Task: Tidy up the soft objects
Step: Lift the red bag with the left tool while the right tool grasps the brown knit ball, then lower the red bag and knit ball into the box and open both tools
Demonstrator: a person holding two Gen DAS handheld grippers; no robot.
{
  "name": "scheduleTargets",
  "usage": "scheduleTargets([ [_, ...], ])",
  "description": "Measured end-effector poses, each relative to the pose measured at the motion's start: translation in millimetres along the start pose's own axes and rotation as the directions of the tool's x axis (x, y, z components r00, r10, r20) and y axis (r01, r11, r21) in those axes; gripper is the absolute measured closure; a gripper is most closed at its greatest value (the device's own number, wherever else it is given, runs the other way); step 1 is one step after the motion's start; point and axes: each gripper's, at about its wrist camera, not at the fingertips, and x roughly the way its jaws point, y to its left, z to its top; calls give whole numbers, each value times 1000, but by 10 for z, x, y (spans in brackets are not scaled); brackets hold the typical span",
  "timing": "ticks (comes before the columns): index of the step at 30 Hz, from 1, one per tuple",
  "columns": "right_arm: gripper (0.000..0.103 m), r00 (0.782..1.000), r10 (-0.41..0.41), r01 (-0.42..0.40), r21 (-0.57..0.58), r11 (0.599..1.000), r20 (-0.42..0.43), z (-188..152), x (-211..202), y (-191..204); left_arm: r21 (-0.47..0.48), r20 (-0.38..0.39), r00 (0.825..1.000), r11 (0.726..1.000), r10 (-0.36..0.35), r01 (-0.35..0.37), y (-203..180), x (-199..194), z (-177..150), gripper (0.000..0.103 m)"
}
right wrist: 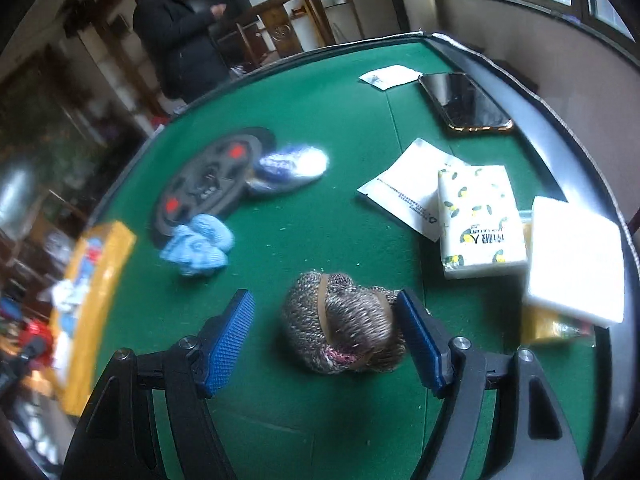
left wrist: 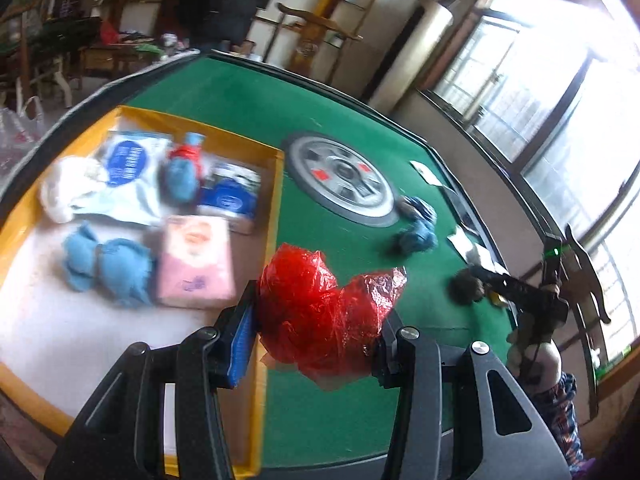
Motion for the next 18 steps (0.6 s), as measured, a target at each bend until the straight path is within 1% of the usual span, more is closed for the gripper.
scheduleTargets([
  [2,26,1000,-29,29,-14,999,-4,-12,51,66,-17,15,1000,1000,14,-13,108,-37,20,58],
  [6,27,993,-120,119,-59,991,-20,2,150,178,-51,34,999,998,35,-33,341,-112,-2,58],
  [7,33,990,-141,139,-68,988,-28,0,175,191,-60,35,998,997,42,-40,414,-126,-17,58],
  [8,45,987,-157,155,-70,985,-29,5,174,200,-72,32,998,996,46,-44,481,-128,-30,58],
  [9,45,982,-185,184,-69,981,-22,1,176,199,-87,26,998,995,51,-48,563,-132,-44,58],
  [10,45,982,-189,187,-65,980,-21,5,167,180,-97,21,998,994,58,-56,627,-136,-58,58],
  [14,47,987,-156,156,-28,987,-20,-1,80,154,-131,17,997,988,79,-76,825,-177,-103,58],
  [16,47,994,-106,106,-18,994,-4,-14,-30,225,-149,15,995,984,98,-95,910,-208,-104,58],
  [18,47,998,-53,53,-41,998,20,-3,-152,393,-148,15,993,982,119,-115,965,-232,-95,58],
])
